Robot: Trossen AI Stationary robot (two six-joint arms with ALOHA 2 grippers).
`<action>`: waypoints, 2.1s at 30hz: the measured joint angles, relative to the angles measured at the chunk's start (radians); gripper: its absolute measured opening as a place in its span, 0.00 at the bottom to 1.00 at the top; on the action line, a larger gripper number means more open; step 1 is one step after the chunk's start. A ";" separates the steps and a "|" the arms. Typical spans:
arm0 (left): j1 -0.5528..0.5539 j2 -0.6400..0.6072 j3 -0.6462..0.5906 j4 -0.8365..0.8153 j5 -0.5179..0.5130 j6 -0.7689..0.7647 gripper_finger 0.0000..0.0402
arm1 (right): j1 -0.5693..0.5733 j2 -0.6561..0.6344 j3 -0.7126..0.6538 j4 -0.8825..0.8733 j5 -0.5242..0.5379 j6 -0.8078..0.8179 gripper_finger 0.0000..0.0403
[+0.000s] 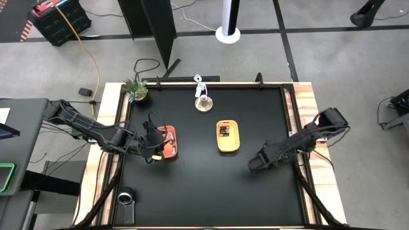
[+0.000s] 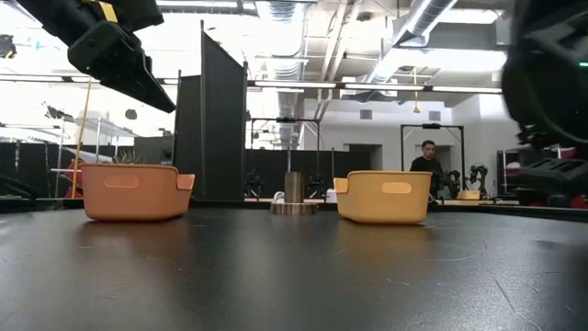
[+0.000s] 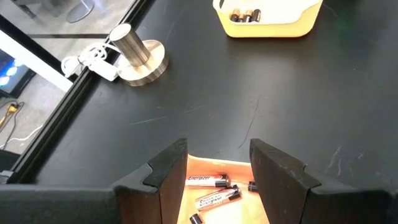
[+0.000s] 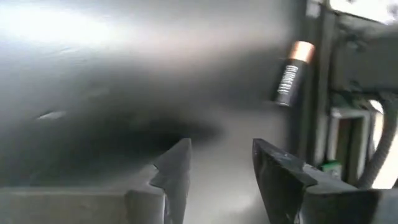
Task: Sort batteries
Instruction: Put the black battery into the yellow bin
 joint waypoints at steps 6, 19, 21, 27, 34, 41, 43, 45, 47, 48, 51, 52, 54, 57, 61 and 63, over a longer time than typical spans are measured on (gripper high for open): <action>-0.001 0.000 0.000 0.000 0.000 0.000 0.42 | 0.088 -0.045 -0.055 -0.047 0.000 0.229 0.46; -0.001 0.000 0.000 0.005 0.000 0.000 0.42 | 0.023 0.017 -0.064 -0.044 0.002 0.246 0.50; -0.001 0.000 0.000 0.005 0.000 0.000 0.42 | 0.009 0.035 -0.063 -0.047 0.002 0.248 0.48; -0.001 0.000 0.000 0.005 0.000 -0.001 0.42 | -0.039 0.106 -0.058 -0.040 0.002 0.265 0.42; -0.010 0.000 0.000 0.004 0.000 -0.001 0.42 | -0.082 0.175 -0.060 -0.049 0.002 0.287 0.34; -0.020 0.000 0.000 0.004 0.000 0.012 0.42 | -0.084 0.209 -0.061 -0.045 0.003 0.284 0.29; -0.020 0.000 0.000 0.004 0.000 0.012 0.42 | -0.083 0.209 -0.061 -0.045 0.003 0.285 0.29; -0.020 0.000 0.000 0.004 0.000 0.013 0.42 | -0.083 0.210 -0.062 -0.045 0.003 0.282 0.29; -0.020 0.000 0.000 0.004 0.000 0.015 0.42 | -0.083 0.210 -0.062 -0.044 0.003 0.279 0.29; -0.020 0.000 0.000 0.004 0.000 0.015 0.42 | -0.083 0.210 -0.063 -0.044 0.003 0.278 0.29; -0.020 0.000 0.000 0.004 0.000 0.015 0.42 | -0.083 0.210 -0.063 -0.041 0.003 0.278 0.29; -0.020 0.000 0.000 0.004 0.000 0.014 0.42 | -0.083 0.210 -0.063 -0.041 0.003 0.278 0.29; -0.020 0.000 0.000 0.004 0.000 0.014 0.42 | -0.083 0.210 -0.063 -0.040 0.003 0.278 0.29; -0.020 0.000 0.000 0.004 0.000 0.014 0.42 | -0.083 0.210 -0.064 -0.031 0.003 0.279 0.28; -0.020 0.000 0.000 0.004 0.000 0.013 0.42 | -0.083 0.210 -0.066 -0.003 0.003 0.282 0.21; -0.020 0.000 0.000 0.004 0.000 0.013 0.42 | -0.083 0.210 -0.065 0.001 0.005 0.282 0.16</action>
